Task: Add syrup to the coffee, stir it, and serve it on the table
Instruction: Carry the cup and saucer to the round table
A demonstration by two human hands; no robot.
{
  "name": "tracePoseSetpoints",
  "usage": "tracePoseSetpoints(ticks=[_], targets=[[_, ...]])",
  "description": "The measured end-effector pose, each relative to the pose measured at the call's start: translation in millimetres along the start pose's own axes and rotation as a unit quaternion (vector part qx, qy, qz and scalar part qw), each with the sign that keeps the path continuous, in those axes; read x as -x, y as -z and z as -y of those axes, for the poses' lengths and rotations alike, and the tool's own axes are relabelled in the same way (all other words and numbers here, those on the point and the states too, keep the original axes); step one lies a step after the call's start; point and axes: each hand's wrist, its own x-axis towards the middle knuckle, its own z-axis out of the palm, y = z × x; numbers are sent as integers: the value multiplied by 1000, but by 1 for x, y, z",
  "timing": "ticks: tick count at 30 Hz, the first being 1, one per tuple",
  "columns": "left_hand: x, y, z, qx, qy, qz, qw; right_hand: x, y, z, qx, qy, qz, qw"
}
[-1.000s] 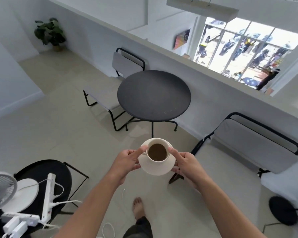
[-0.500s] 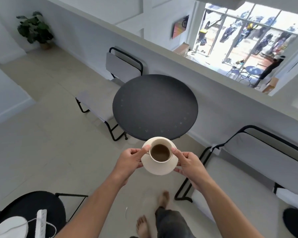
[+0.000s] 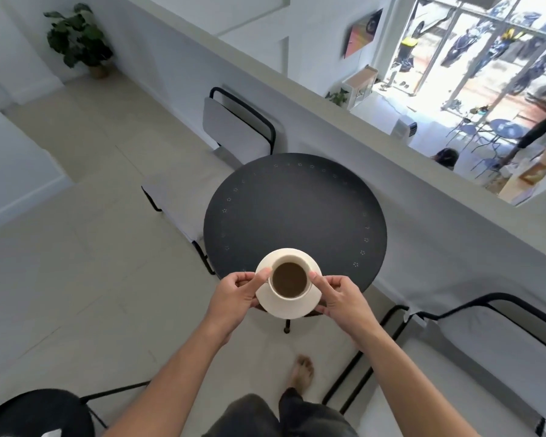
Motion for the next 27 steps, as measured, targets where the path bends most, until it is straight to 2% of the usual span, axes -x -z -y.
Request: tracePoseSetpoints(ticks=[7, 11, 20, 27], targets=[[-75, -20, -26, -15, 16, -9, 1000, -71, 6, 35, 25, -18, -9, 999], [-125, -29, -40, -52, 12, -8, 999, -116, -1, 45, -8, -29, -26, 999], [-253, -46, -56, -96, 32, 46, 994, -216, -13, 50, -72, -83, -62, 992], [-343, -53, -61, -137, 42, 67, 987, -290, -24, 42, -80, -121, -75, 987]])
